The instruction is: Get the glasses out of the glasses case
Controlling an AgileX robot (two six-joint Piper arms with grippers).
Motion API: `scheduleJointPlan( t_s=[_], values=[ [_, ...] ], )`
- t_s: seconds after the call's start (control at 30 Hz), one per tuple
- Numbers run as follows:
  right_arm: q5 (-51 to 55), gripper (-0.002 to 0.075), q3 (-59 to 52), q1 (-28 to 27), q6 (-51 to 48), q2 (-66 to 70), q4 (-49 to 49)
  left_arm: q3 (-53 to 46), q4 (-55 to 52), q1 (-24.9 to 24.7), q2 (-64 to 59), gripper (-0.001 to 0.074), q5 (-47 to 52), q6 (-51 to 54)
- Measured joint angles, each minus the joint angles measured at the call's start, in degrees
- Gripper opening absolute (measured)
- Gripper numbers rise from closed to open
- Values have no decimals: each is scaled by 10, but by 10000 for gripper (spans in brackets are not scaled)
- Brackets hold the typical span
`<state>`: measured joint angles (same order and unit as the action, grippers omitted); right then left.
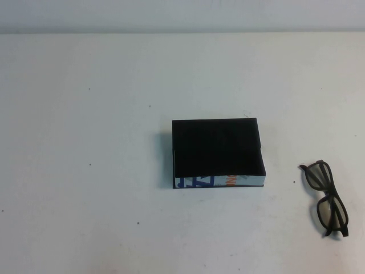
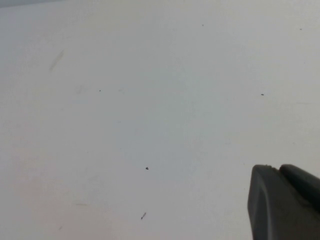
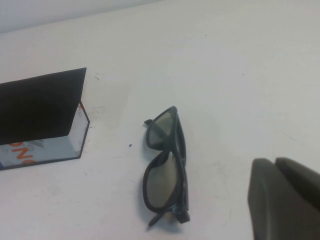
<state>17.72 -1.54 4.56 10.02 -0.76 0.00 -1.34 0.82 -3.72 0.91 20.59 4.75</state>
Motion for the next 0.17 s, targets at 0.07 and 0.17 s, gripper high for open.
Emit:
scheduleJointPlan(
  t_s=[0.07,0.17],
  values=[
    [0,-17,0,0,0,0,0,0,0,0,0,-4,0,0],
    [0,-17,0,0,0,0,0,0,0,0,0,-4,0,0]
  ],
)
